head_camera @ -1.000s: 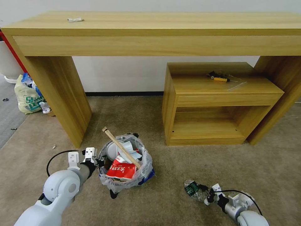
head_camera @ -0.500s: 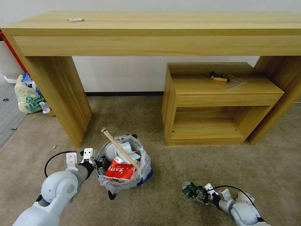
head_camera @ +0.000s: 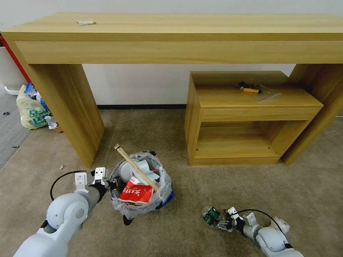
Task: Pick up the trash bin and place the garbage on the floor into it.
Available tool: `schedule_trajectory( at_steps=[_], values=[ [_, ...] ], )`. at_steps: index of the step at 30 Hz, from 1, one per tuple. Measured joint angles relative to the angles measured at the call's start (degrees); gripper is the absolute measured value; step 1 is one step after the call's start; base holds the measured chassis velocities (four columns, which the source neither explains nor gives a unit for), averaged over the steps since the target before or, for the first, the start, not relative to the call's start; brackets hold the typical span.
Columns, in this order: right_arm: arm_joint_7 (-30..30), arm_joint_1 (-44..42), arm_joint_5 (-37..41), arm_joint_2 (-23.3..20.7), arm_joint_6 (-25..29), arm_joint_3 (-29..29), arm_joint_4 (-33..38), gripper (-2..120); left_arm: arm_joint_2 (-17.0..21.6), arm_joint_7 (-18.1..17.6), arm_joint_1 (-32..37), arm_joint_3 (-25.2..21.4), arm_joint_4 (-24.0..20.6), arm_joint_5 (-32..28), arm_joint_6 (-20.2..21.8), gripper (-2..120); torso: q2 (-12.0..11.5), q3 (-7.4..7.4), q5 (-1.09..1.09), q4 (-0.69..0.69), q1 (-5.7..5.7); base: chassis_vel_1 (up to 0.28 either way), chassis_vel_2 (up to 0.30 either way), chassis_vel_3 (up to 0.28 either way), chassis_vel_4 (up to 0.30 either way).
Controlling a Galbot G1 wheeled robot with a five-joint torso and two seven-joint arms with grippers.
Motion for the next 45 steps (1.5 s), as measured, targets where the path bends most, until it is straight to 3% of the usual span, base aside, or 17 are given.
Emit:
schedule_trajectory(
  at_steps=[7, 15, 19, 22, 38, 45],
  values=[
    [0.78, -0.37, -0.07, 0.24, 0.45, 0.12, 0.12, 41, -0.23, 0.00, 0.04, 0.02, 0.00, 0.02, 0.00, 0, 0.00, 0.00, 0.02, 0.02, 0.00, 0.000, 0.000, 0.000, 0.000],
    [1.62, -1.01, -0.07, 0.87, 1.58, 1.27, -0.36, 20, -0.18, -0.14, 0.05, 0.23, -0.09, 0.02, 0.00, 0, 0.00, 0.00, 0.01, 0.02, 0.00, 0.000, 0.000, 0.000, 0.000],
    [1.94, -1.31, -0.07, 0.99, 2.01, 1.72, -0.30, 15, -0.20, -0.17, 0.05, 0.29, -0.10, 0.03, 0.00, 0, 0.00, 0.01, 0.03, 0.02, 0.00, 0.000, 0.000, 0.000, 0.000],
    [2.50, -2.43, 0.00, 1.09, 2.47, 3.14, 1.20, 3, -0.24, -0.23, 0.01, 0.43, -0.17, 0.05, 0.00, 0, -0.01, 0.03, 0.06, 0.00, 0.00, 0.000, 0.000, 0.000, 0.000],
    [4.12, -6.40, 2.23, 0.45, 3.60, 9.42, 12.13, 0, -0.40, -0.33, 0.08, 0.62, -0.55, 0.20, 0.00, 0, -0.01, 0.01, 0.02, 0.00, 0.00, 0.000, 0.000, 0.000, 0.000],
    [2.86, -6.88, 2.35, -2.04, 3.32, 8.20, 12.46, 0, -0.34, -0.33, 0.09, 0.60, -0.43, 0.25, 0.00, 0, -0.01, 0.01, 0.01, 0.00, 0.00, 0.000, 0.000, 0.000, 0.000]
  ],
)
